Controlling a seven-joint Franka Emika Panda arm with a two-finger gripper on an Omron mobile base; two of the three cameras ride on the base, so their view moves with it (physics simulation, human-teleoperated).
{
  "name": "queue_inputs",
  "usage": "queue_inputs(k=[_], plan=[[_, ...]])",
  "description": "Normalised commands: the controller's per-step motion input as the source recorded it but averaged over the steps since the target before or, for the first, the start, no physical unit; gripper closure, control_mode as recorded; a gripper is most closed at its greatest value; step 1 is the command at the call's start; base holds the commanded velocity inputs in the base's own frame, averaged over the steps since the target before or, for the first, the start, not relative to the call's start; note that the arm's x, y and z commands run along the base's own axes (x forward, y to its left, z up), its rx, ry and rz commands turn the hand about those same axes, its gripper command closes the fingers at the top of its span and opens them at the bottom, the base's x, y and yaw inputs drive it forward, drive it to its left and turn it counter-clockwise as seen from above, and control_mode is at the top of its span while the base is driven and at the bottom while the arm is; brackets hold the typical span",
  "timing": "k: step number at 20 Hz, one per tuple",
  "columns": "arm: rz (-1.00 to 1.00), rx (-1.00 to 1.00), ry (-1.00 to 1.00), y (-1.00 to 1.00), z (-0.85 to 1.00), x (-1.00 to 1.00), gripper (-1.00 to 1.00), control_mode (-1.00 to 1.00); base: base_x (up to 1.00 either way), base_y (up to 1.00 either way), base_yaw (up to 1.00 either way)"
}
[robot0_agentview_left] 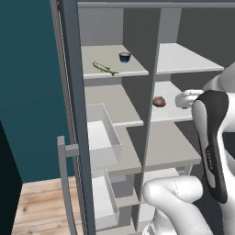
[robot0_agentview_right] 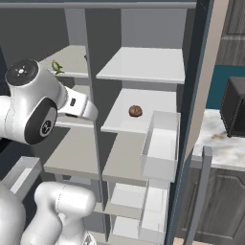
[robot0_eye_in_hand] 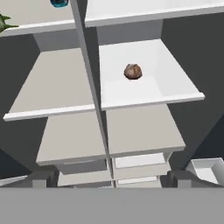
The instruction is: There's a fish in the fridge that needs to be moved to the freezer for freezing. Pick up the fish from the fridge, place it on any shelf in the freezer, and close the fridge and freezer doors when done.
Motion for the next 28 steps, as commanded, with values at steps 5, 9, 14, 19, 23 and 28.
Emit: queue_inputs(k=[5, 9, 14, 19, 23, 28], plan=[[0.01, -0.05, -0.02, 0.09, -0.01, -0.1, -1.0, 1.0, -0.03, 0.01, 0.0], [0.0, 0.0, 0.0, 0.0, 0.0, 0.0, -1.0, 1.0, -0.37, 0.03, 0.0], [0.0, 0.0, 0.0, 0.0, 0.0, 0.0, -1.0, 1.0, -0.78, -0.04, 0.0], [0.0, 0.0, 0.0, 0.0, 0.0, 0.0, -1.0, 1.0, -0.53, 0.0, 0.0], [0.0, 0.0, 0.0, 0.0, 0.0, 0.0, -1.0, 1.0, -0.24, 0.0, 0.0], [0.0, 0.0, 0.0, 0.0, 0.0, 0.0, -1.0, 1.0, -0.16, 0.0, 0.0]])
